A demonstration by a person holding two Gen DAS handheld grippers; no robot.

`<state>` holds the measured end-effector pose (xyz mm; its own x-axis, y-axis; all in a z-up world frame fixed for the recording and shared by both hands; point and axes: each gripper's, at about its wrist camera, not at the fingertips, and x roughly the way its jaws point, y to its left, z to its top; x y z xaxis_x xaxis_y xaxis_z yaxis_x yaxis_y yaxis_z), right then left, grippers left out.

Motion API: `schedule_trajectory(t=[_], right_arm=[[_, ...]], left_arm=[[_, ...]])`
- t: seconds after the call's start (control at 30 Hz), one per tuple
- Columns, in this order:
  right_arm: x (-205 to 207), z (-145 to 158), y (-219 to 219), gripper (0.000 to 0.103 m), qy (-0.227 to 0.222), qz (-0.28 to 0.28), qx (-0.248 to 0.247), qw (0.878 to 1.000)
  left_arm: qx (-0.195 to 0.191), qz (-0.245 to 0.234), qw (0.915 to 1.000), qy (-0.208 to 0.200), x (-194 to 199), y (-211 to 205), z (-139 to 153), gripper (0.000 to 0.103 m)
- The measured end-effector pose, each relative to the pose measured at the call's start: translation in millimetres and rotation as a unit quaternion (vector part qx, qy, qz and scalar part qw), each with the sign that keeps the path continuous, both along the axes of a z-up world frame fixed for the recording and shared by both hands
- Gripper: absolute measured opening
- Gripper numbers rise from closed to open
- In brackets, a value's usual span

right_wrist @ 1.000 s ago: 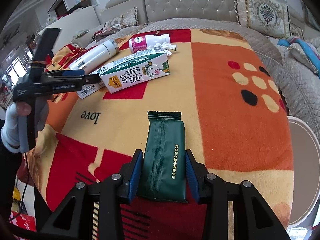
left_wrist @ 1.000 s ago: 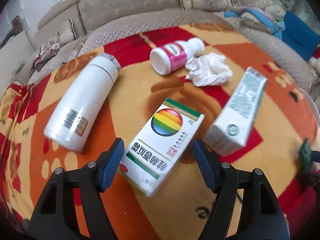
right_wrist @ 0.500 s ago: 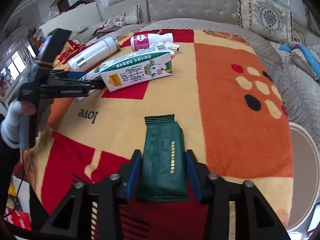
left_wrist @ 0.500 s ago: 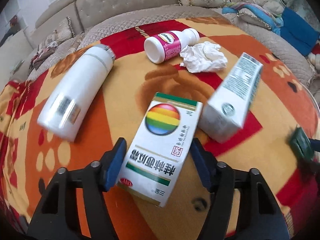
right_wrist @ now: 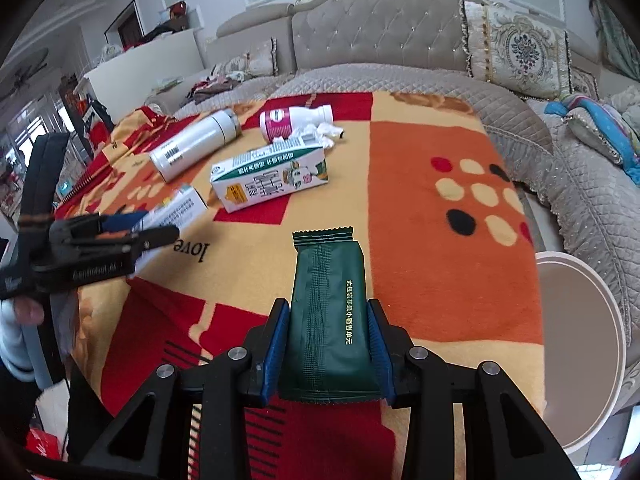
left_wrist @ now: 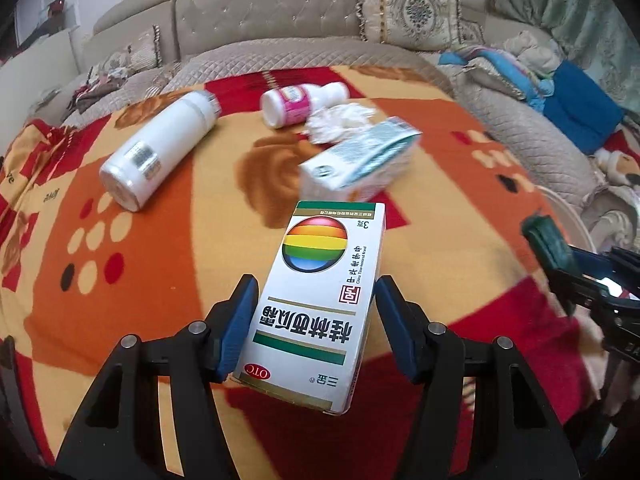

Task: Collect trash

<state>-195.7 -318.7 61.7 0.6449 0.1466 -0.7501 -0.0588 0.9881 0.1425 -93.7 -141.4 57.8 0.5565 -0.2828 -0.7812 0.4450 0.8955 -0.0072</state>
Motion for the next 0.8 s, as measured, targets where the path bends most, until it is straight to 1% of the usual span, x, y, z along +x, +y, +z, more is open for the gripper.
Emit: schedule_trajectory(t=[0.23, 0.5, 0.8], right_arm=[[-14.5, 10.9, -17.9, 0.037, -0.015, -0.017, 0.006, 1.0], [-31.9, 20.3, -48.9, 0.037, -0.027, -0.049, 0.008, 0.998], [-44.6, 21.1, -84.9, 0.037, -0.029, -0.083, 0.011, 0.996]], left_arm=[[0.007, -0.024, 0.9994, -0.026, -24.8, -39.0, 13.6, 0.059], [0.003, -0.047, 0.998, -0.043, -42.2, -82.0, 23.8, 0.059], [-0.005, -0.066, 0.9971, -0.038, -50.5, -122.0, 23.6, 0.058]])
